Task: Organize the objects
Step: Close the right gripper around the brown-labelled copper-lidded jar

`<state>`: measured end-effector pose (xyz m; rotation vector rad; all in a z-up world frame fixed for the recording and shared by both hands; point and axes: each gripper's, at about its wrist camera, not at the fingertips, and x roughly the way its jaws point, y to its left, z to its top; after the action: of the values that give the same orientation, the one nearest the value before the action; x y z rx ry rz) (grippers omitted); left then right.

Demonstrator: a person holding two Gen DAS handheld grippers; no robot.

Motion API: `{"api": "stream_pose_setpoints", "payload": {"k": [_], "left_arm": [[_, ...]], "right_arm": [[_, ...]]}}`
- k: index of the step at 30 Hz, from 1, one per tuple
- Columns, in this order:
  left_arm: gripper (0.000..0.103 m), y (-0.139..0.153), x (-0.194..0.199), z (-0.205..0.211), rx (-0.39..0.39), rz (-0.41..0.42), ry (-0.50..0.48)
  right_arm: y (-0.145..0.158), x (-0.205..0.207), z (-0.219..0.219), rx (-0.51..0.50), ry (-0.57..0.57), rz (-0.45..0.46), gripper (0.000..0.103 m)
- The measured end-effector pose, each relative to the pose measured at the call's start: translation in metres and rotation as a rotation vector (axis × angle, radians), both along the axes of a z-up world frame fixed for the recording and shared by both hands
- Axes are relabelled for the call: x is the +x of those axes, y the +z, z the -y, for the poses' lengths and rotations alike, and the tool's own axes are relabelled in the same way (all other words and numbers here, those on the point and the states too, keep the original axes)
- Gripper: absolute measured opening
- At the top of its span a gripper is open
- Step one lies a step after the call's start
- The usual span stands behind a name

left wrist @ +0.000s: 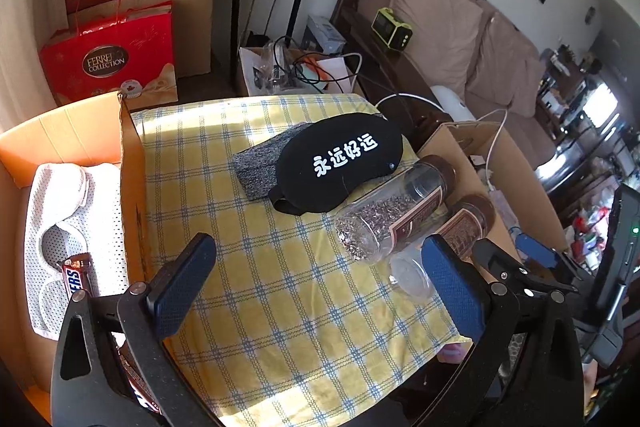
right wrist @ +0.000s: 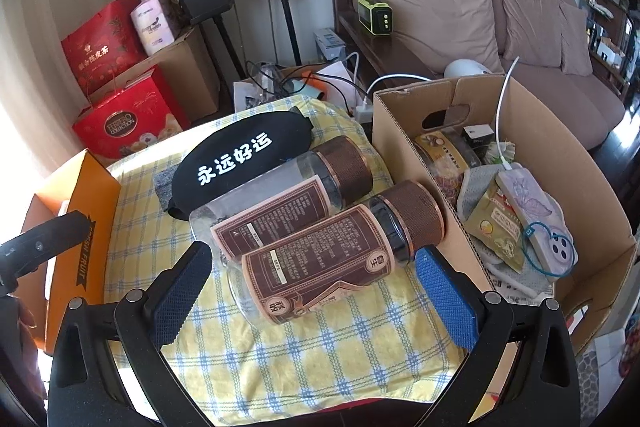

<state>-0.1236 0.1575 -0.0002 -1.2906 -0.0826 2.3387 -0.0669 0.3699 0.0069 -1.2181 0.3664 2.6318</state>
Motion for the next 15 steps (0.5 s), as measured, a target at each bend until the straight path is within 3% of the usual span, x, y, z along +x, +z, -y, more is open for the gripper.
{"api": "stream_pose_setpoints", "payload": {"k": [4,8,15], "left_arm": [[0.103,-0.003,-0.008,-0.017,-0.053,-0.016,-0.019],[0.103,-0.011,-0.016,-0.029,-0.043,0.013,-0.034],[0.103,-0.022,-0.025,-0.046,-0.082,0.026,-0.064]], "right_arm": [[-0.011,0.002,-0.014,-0.109,-0.044,0.017,0.099],[-0.023,0.001,-0.027,-0.253,-0.088,0.028,0.099],[-0.032,-0.003,-0.035,-0.291,-0.175,0.012,0.098]]}}
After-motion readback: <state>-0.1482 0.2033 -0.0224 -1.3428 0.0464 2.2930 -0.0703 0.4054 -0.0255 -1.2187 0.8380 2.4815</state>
